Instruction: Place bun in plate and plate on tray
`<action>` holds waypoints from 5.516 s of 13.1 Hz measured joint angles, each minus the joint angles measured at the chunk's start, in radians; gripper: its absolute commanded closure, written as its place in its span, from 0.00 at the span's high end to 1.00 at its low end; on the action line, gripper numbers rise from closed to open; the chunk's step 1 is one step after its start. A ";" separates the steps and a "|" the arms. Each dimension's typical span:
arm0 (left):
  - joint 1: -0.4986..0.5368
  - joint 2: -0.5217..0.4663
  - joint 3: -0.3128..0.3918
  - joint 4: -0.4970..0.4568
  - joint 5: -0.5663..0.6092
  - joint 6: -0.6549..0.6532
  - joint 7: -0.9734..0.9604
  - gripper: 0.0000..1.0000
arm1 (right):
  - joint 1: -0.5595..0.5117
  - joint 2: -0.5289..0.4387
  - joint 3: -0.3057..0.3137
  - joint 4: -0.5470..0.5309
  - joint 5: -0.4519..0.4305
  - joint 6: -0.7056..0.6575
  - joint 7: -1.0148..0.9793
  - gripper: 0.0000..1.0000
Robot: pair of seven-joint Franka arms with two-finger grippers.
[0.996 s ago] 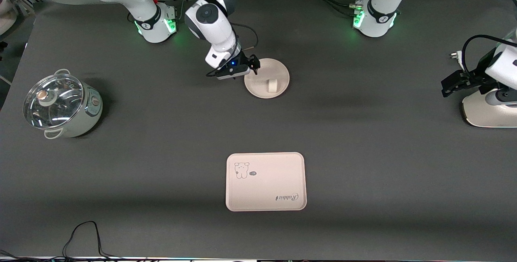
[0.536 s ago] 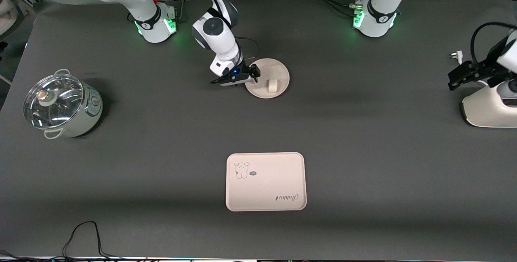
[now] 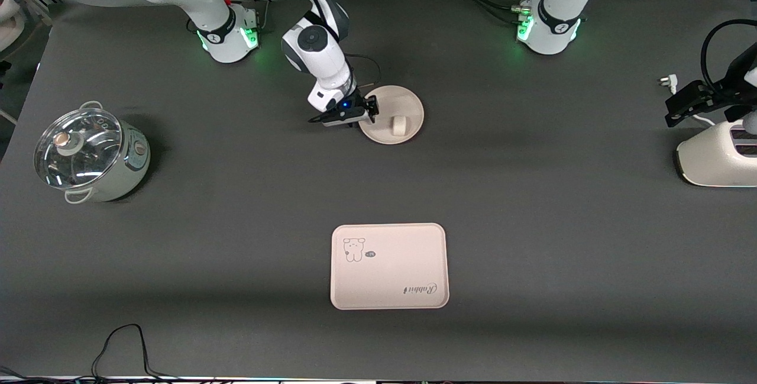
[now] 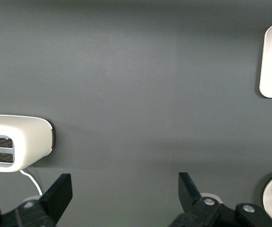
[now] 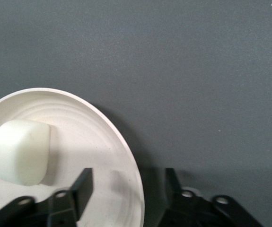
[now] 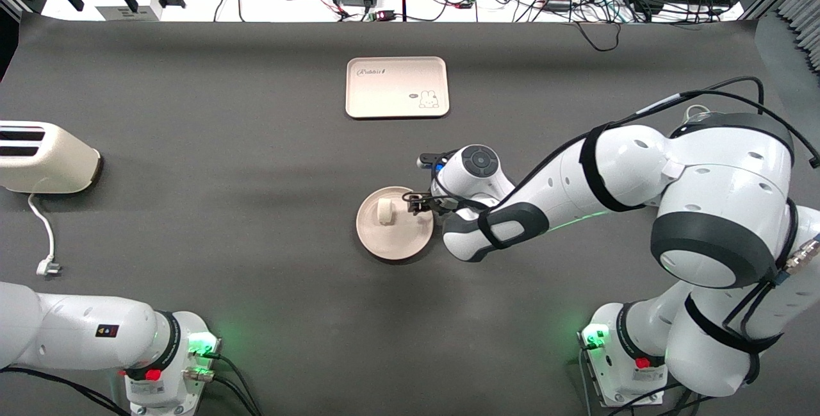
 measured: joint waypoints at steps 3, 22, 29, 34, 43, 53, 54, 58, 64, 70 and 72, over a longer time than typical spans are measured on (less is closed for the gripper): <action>0.002 0.002 0.002 0.005 0.000 0.000 0.001 1.00 | 0.000 0.000 0.000 0.001 0.000 0.000 0.000 0.01; 0.002 0.007 0.002 0.017 0.000 -0.002 0.002 1.00 | -0.141 -0.303 -0.023 0.089 0.131 -0.302 -0.163 0.00; 0.002 0.012 0.002 0.020 0.000 -0.002 0.002 1.00 | -0.328 0.120 -0.037 0.687 0.131 -0.545 -0.214 0.00; 0.006 0.012 0.004 0.021 0.000 -0.002 0.002 1.00 | -0.399 0.397 -0.078 1.128 0.131 -0.704 -0.220 0.00; 0.007 0.029 0.004 0.023 0.000 -0.001 0.002 1.00 | -0.393 0.652 -0.091 1.283 0.131 -0.598 -0.220 0.00; 0.029 0.030 0.011 0.053 0.001 -0.010 0.002 1.00 | -0.385 0.682 -0.093 1.300 0.135 -0.585 -0.218 1.00; 0.029 0.030 0.011 0.053 0.001 -0.012 0.002 1.00 | -0.387 0.679 -0.093 1.305 0.135 -0.585 -0.218 1.00; 0.036 0.034 0.012 0.053 0.001 -0.013 0.002 1.00 | -0.395 0.597 -0.102 1.302 0.135 -0.696 -0.218 1.00; 0.046 0.035 0.012 0.053 0.001 -0.013 0.003 1.00 | -0.497 0.204 -0.112 1.109 0.111 -0.990 -0.222 1.00; 0.047 0.035 0.009 0.055 -0.001 -0.026 0.003 1.00 | -0.675 -0.224 -0.069 0.902 -0.043 -1.374 -0.398 1.00; 0.046 0.036 0.006 0.054 -0.002 -0.033 0.003 1.00 | -0.770 -0.299 -0.048 0.857 -0.089 -1.417 -0.518 1.00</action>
